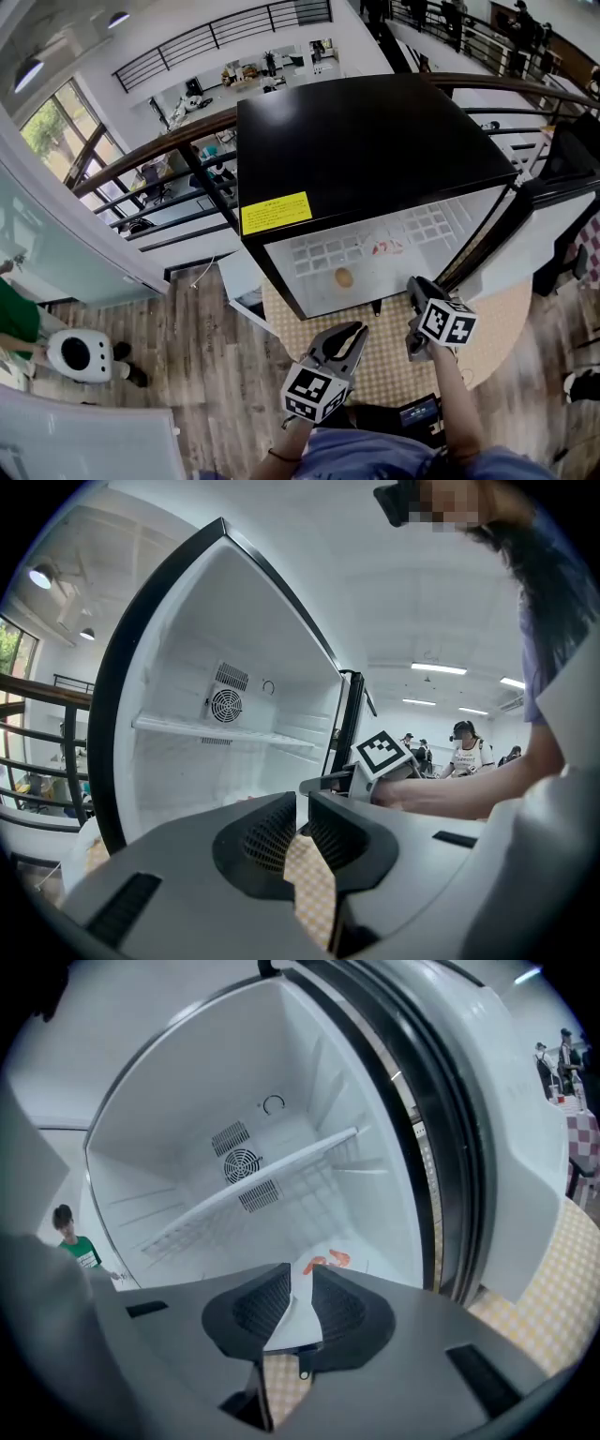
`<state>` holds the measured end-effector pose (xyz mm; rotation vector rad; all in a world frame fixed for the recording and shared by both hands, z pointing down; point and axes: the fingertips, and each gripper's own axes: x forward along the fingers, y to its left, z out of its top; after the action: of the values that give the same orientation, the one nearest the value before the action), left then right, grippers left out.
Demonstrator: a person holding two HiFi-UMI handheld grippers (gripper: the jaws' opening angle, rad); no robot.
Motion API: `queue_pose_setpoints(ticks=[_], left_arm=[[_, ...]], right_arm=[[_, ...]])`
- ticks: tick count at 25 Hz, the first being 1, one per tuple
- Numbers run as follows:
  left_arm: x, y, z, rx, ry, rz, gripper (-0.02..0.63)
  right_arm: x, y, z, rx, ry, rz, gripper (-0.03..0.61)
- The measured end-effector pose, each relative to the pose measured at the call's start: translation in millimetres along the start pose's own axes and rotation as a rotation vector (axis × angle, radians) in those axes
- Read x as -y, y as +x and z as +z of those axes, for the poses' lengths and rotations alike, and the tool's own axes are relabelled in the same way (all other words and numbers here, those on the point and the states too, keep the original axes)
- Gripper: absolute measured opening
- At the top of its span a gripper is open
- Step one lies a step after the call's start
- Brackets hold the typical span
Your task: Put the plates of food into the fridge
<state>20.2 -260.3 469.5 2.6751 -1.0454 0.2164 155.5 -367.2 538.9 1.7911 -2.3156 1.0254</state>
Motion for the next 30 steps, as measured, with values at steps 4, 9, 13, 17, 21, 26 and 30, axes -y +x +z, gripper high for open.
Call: queue_pose_setpoints(ticks=[4,9,13,17,21,26,30], left_arm=[[8.2,-4.3,-1.2,0.002,0.016,-0.047,0.038],[17.5,-17.9,-1.2,-0.001,0.038,-0.115,0.038],[26.3,-32.8,-4.8,-0.01,0.051,-0.171,0.038],[37.3,-46.2,-14.1,-0.019,0.057,-0.226,0.038],[51.2,-54.8,-22.9,-0.03,0.05,-0.276,0.038],[80.4,-64.2,-29.3,-0.042,0.06,-0.341,0.038],[103.5,-66.7,-27.2,-0.035,0.075,-0.364,0.038]], right_arm=[[-13.6,-34.0,-0.4,0.063,0.048,-0.003,0.071],[-35.5,-74.1,-13.7,0.116,0.106,-0.011,0.064],[-53.4,-102.2,-29.8,0.152,0.134,-0.027,0.058],[-67.8,-128.6,-49.6,0.184,0.174,-0.039,0.055],[-77.4,-157.1,-66.0,0.208,0.187,-0.066,0.049],[-76.8,-194.9,-84.2,0.232,0.207,-0.102,0.044],[-76.4,-216.6,-94.2,0.23,0.216,-0.085,0.043]])
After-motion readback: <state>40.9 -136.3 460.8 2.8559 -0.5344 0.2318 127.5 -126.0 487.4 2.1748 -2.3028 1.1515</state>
